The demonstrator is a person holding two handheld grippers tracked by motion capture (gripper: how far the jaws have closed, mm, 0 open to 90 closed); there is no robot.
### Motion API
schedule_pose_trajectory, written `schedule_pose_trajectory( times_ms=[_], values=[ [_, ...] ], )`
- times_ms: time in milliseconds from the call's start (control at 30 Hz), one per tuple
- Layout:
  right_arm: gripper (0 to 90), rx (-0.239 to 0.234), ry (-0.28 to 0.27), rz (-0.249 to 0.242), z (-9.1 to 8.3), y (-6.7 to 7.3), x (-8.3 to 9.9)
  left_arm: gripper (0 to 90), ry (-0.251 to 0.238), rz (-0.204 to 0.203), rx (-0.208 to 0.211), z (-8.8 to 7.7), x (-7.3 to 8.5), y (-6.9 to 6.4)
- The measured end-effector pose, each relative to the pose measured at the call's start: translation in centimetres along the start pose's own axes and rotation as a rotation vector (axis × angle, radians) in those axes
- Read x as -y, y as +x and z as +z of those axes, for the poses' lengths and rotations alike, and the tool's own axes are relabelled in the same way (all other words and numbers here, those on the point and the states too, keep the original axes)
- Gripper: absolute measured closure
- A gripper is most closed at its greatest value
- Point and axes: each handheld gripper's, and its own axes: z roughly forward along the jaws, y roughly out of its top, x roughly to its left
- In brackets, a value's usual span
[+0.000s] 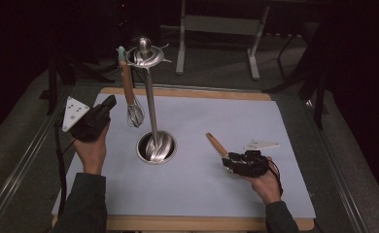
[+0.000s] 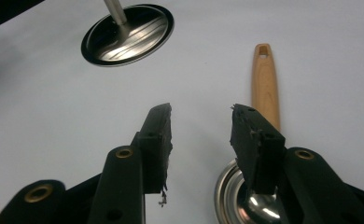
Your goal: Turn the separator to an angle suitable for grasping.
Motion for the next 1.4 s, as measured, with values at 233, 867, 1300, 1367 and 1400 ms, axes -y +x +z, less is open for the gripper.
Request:
schedule_pose_trajectory(
  times_ms=[233,867,1300,1367,1400],
  values=[
    [57.6,0.032,0.013,-0.003,0.0,-0.7,-0.4,88.5,0.069,-0.033,-0.001,-0.3,3.8,0.3],
    [58.1,0.064,0.046,-0.008,0.7,-3.1,-2.4,86.9,0.252,-0.08,-0.014,-0.2,12.2,0.6],
    [58.1,0.083,0.097,-0.026,2.1,-3.8,-3.3,85.0,0.355,-0.062,-0.037,0.8,14.8,0.5],
    [58.1,0.085,0.106,-0.026,2.4,-3.9,-3.4,84.0,0.367,-0.062,-0.03,0.9,14.9,0.5],
    [58.1,0.085,0.111,-0.025,2.5,-3.9,-3.4,84.0,0.368,-0.065,-0.029,1.0,15.0,0.5]
  ],
)
